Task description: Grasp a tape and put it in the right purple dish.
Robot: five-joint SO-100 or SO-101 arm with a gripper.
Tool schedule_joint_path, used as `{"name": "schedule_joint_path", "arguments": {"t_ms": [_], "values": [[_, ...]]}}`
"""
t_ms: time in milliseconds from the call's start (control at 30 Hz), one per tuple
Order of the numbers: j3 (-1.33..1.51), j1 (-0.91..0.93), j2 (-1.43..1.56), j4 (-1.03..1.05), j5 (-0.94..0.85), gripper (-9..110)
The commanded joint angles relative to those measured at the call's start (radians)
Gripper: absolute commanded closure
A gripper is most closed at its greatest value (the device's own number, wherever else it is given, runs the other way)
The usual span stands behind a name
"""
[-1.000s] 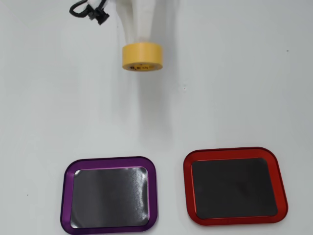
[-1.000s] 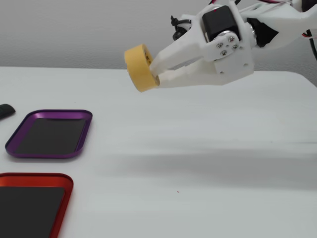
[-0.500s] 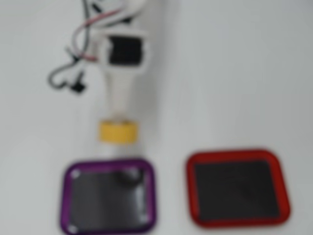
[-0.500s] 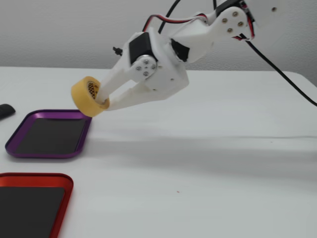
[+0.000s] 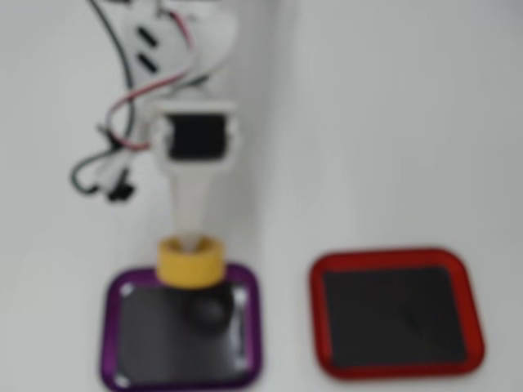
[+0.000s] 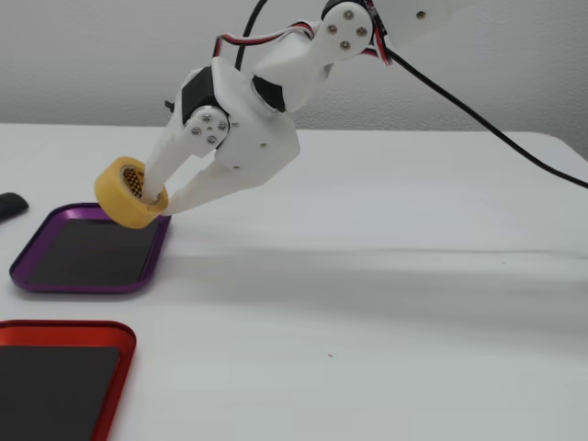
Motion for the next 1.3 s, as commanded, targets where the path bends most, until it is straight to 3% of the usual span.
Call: {"name": "schedule_joint_path", "arguments": {"t_ms": [0,367,533,767,967,1267], "values": [[-0.038,0.003,0.023,0.006,0.005,101],[-0.044,0.040,0.069,0.209,0.006,88],[-0.041,0.040,0.233,0.425,0.015,85],[-0.026,0.044,0.597,0.726,0.347,82],[0.160,0.044,0.951,0.936,0.607,82],[0.687,0.037,1.532,0.945,0.634,82]]}}
